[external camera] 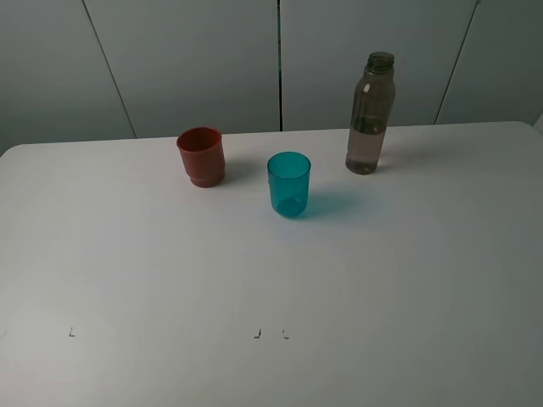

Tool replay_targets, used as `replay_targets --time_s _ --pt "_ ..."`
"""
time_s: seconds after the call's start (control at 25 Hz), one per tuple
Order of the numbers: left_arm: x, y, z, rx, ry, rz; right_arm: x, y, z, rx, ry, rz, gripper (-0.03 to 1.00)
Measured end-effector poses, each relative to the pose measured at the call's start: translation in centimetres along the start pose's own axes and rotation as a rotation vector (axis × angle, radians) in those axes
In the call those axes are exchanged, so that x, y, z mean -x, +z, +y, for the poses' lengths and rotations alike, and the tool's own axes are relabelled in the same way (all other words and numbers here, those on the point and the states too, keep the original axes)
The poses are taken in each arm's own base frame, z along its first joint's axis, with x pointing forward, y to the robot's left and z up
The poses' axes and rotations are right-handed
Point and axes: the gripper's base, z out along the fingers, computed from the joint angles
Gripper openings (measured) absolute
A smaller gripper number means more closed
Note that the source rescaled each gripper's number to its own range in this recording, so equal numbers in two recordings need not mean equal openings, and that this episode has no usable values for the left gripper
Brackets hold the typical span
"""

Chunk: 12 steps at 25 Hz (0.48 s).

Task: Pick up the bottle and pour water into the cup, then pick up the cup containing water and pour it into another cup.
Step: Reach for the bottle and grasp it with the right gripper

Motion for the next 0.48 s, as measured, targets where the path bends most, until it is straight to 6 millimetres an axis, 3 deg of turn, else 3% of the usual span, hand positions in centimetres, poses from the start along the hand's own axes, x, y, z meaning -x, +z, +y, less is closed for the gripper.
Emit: replay_targets --time_s 0.48 --pt "0.0 0.0 0.0 0.0 0.0 0.0 0.0 0.0 0.0 0.0 0.0 0.0 1.0"
